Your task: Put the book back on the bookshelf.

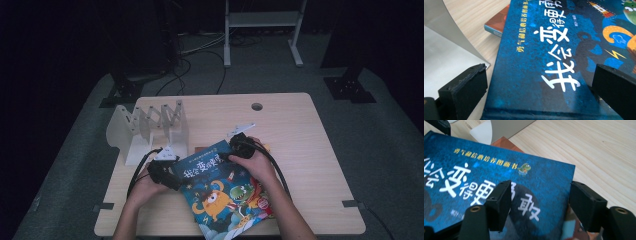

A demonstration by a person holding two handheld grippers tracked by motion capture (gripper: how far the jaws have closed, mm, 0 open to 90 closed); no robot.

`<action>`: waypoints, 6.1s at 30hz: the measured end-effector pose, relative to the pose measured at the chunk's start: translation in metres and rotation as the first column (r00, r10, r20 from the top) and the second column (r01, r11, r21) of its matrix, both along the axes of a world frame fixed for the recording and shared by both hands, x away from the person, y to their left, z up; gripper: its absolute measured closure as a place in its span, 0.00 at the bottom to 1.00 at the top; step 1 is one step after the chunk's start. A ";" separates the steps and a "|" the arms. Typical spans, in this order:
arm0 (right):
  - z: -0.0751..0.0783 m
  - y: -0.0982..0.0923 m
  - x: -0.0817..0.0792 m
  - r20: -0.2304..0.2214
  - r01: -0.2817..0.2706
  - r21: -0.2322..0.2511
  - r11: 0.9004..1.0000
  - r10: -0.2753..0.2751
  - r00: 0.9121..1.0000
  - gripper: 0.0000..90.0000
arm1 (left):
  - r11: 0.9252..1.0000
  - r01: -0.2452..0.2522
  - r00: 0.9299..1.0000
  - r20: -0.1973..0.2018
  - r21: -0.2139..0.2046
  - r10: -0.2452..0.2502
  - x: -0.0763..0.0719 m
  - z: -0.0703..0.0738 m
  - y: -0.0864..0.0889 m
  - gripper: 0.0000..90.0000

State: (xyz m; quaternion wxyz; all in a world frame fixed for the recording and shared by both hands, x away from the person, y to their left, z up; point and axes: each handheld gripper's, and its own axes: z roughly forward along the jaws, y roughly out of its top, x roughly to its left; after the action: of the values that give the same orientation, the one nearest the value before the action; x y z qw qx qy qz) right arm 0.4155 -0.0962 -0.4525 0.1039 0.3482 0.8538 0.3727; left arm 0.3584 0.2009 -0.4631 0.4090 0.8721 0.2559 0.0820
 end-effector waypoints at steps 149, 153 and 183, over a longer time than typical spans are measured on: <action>-0.015 -0.172 -0.084 0.030 0.244 0.087 0.966 -0.248 0.968 0.32 | 0.972 0.233 0.969 -0.088 0.018 -0.231 -0.040 0.000 -0.040 0.00; -0.017 -0.167 -0.081 0.011 0.232 0.094 0.968 -0.234 0.972 0.32 | 0.974 0.226 0.971 -0.081 0.018 -0.224 -0.039 0.000 -0.039 0.00; -0.011 -0.102 -0.076 0.051 0.130 0.035 0.991 -0.132 0.990 0.33 | 1.000 -0.001 0.997 -0.076 -0.013 0.000 -0.047 -0.001 0.016 0.00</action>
State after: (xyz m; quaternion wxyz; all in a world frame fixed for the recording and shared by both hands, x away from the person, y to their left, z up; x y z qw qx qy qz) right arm 0.3393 -0.1978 -0.4631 0.1453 0.3951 0.8201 0.3875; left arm 0.3115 0.2166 -0.4642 0.4047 0.8717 0.2722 0.0470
